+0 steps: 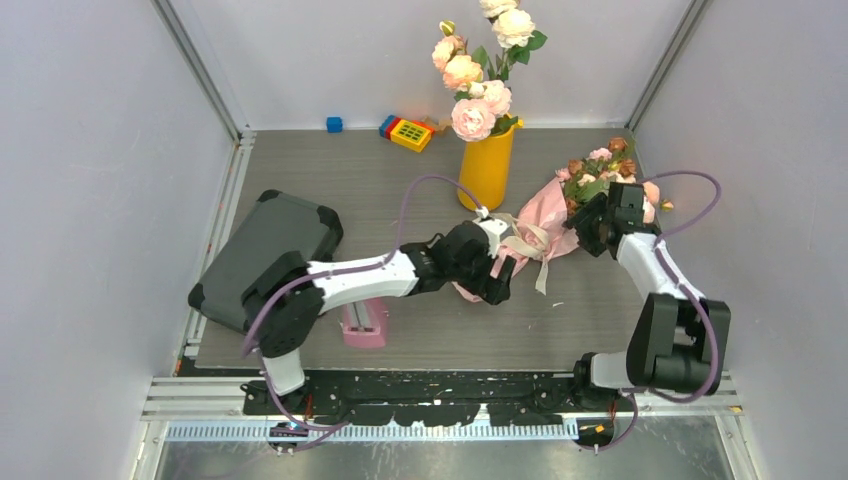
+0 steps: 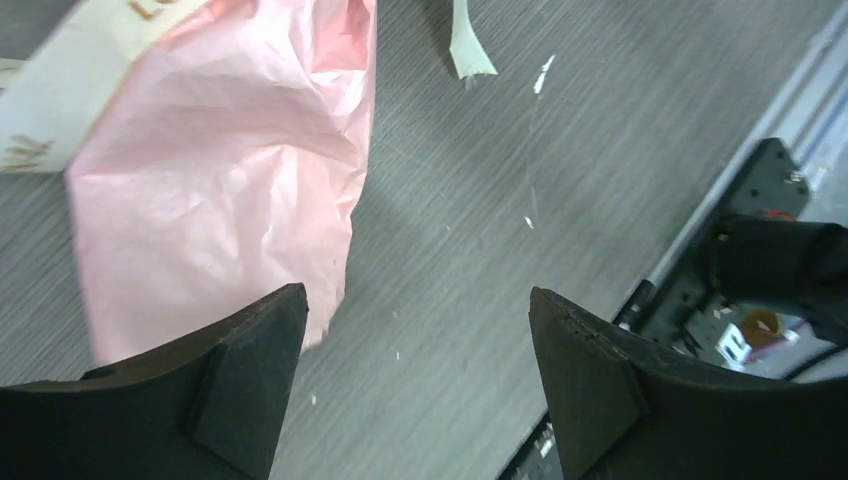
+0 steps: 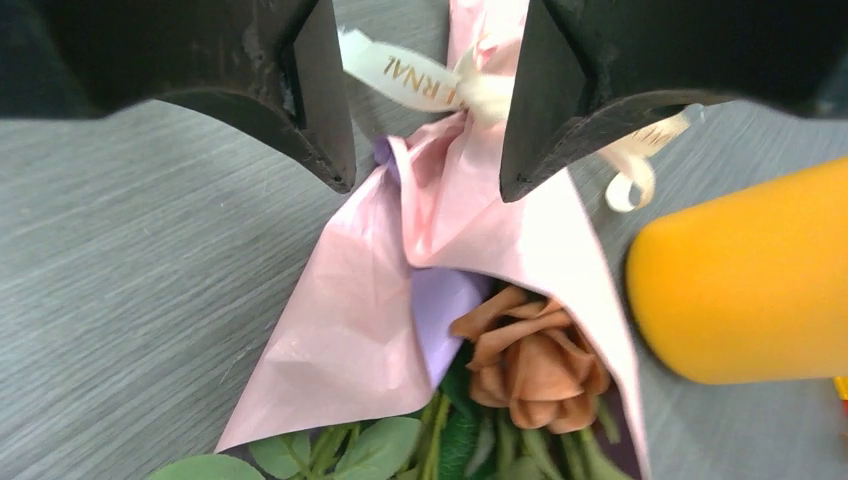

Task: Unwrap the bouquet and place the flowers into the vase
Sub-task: Adjust the fake flower at the center of the board.

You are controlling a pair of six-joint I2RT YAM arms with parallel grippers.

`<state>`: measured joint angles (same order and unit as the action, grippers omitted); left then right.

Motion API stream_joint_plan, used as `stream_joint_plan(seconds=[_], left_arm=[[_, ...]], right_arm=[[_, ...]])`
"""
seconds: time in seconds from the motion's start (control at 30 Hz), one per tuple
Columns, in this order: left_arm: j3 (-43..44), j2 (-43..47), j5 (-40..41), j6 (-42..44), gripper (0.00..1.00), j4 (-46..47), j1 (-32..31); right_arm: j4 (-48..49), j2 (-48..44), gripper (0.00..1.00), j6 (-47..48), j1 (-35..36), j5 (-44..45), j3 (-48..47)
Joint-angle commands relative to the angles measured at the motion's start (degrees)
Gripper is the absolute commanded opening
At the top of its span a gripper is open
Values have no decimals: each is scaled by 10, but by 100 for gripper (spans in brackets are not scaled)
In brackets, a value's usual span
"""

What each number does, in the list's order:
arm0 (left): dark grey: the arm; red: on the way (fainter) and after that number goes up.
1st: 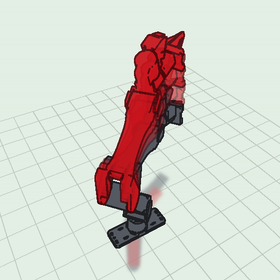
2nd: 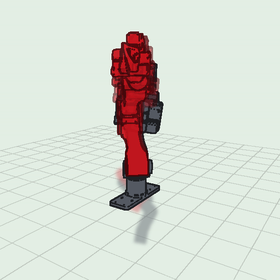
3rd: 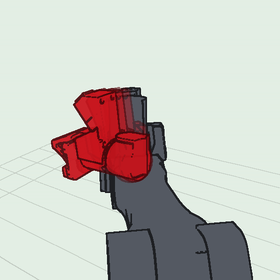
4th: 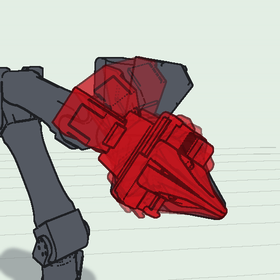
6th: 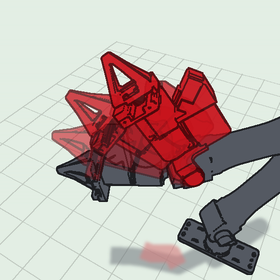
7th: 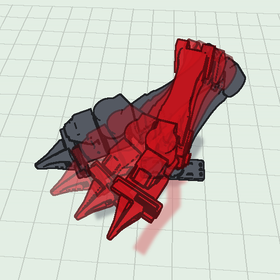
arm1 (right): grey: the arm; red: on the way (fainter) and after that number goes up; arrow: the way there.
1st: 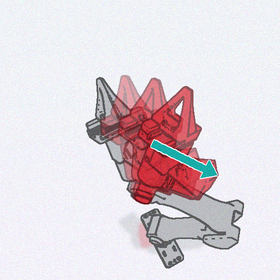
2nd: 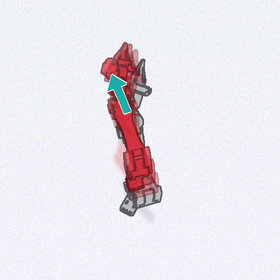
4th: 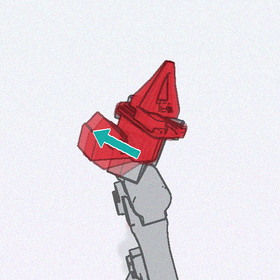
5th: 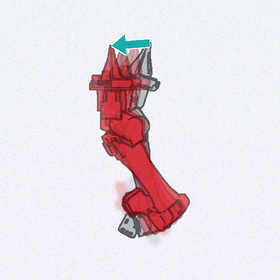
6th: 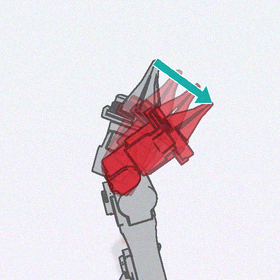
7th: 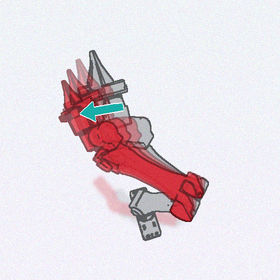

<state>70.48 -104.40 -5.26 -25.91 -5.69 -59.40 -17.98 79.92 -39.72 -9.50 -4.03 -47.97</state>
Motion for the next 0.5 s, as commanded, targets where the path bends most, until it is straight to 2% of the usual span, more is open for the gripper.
stream_joint_plan(seconds=[0.0,0.1,0.23,0.33,0.47], left_arm=[[-21,104,-12,11,85,-80,19],[-41,150,-56,8,86,-128,51],[-27,198,-88,36,86,-246,112],[-7,223,-140,68,87,-302,171],[29,242,-182,115,87,-355,266]], right_arm=[[-45,-75,63,14,-2,10,5],[-61,-119,64,18,1,-25,9],[-68,-167,64,42,35,-54,7],[-73,-197,61,65,109,-28,3],[-78,-189,58,99,223,56,-23]])
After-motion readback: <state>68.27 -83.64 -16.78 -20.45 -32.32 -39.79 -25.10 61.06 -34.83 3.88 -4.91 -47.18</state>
